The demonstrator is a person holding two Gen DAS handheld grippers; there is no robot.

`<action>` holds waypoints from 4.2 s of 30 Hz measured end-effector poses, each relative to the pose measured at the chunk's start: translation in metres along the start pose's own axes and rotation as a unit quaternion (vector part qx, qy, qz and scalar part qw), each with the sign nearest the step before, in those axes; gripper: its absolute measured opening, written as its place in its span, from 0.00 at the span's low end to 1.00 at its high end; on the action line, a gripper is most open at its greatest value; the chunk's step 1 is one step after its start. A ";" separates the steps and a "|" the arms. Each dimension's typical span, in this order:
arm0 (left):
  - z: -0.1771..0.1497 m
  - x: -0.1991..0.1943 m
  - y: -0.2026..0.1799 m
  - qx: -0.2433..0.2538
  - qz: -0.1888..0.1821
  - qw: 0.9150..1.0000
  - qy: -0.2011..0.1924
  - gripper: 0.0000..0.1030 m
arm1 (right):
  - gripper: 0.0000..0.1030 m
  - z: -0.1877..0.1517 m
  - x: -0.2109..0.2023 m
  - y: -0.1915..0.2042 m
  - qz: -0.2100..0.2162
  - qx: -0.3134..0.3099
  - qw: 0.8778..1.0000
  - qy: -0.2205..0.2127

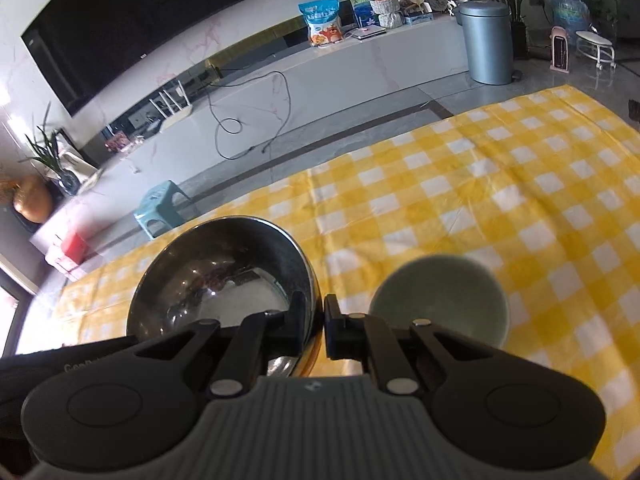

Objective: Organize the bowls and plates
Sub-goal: 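Lift the orange bowl and lower it into the blue bowl, then open both tools and move them to the pale green bowl rim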

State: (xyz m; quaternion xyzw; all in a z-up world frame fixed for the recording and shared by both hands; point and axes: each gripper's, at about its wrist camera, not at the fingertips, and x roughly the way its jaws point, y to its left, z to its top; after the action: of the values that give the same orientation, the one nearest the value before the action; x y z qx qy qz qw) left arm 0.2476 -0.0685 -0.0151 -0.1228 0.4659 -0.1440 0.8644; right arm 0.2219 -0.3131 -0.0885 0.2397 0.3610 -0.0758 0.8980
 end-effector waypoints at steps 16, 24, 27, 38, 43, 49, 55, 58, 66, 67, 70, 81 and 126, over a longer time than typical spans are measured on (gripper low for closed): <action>-0.075 -0.124 0.012 -0.027 -0.009 0.998 -0.061 0.18 | 0.06 -0.082 -0.141 0.008 0.052 0.036 0.998 -0.022; -0.115 -0.132 0.017 -0.036 -0.032 0.998 -0.043 0.18 | 0.07 -0.111 -0.174 -0.013 0.040 0.044 0.998 -0.034; -0.128 -0.131 0.019 -0.041 -0.035 0.998 -0.033 0.17 | 0.07 -0.118 -0.180 -0.017 0.033 0.042 0.998 -0.034; -0.151 -0.114 0.023 -0.040 -0.030 0.999 0.014 0.18 | 0.06 -0.136 -0.173 -0.027 -0.001 0.031 0.999 -0.017; -0.158 -0.101 0.019 -0.030 -0.029 0.998 0.043 0.18 | 0.06 -0.141 -0.166 -0.035 -0.021 0.030 0.999 -0.005; -0.162 -0.093 0.019 -0.025 -0.017 0.998 0.052 0.18 | 0.05 -0.145 -0.152 -0.043 -0.030 0.038 0.999 0.018; -0.160 -0.090 0.015 -0.013 -0.013 0.999 0.050 0.20 | 0.04 -0.147 -0.143 -0.045 -0.038 0.040 0.998 0.027; -0.160 -0.087 0.013 -0.008 -0.011 0.999 0.050 0.20 | 0.03 -0.148 -0.140 -0.047 -0.042 0.042 0.998 0.031; -0.157 -0.091 0.012 -0.001 -0.013 0.999 0.037 0.27 | 0.02 -0.148 -0.135 -0.050 -0.044 0.047 0.997 0.037; -0.157 -0.092 0.011 0.002 -0.007 0.999 0.033 0.27 | 0.02 -0.148 -0.135 -0.051 -0.044 0.047 0.997 0.037; -0.154 -0.096 0.012 0.006 -0.010 1.000 0.020 0.27 | 0.02 -0.148 -0.135 -0.051 -0.041 0.048 0.997 0.037; -0.150 -0.098 0.020 0.002 -0.018 1.000 -0.001 0.18 | 0.09 -0.147 -0.140 -0.052 -0.034 0.054 0.998 0.022; -0.100 -0.091 -0.049 0.138 -0.024 0.990 -0.009 0.38 | 0.90 -0.104 -0.149 -0.062 -0.066 -0.009 0.996 -0.053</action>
State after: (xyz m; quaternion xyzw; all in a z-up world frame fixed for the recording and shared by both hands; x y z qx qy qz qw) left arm 0.1093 -0.0888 0.0183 -0.0149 0.4307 -0.2263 0.8735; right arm 0.0310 -0.3220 -0.0746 0.2029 0.3287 -0.1446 0.9110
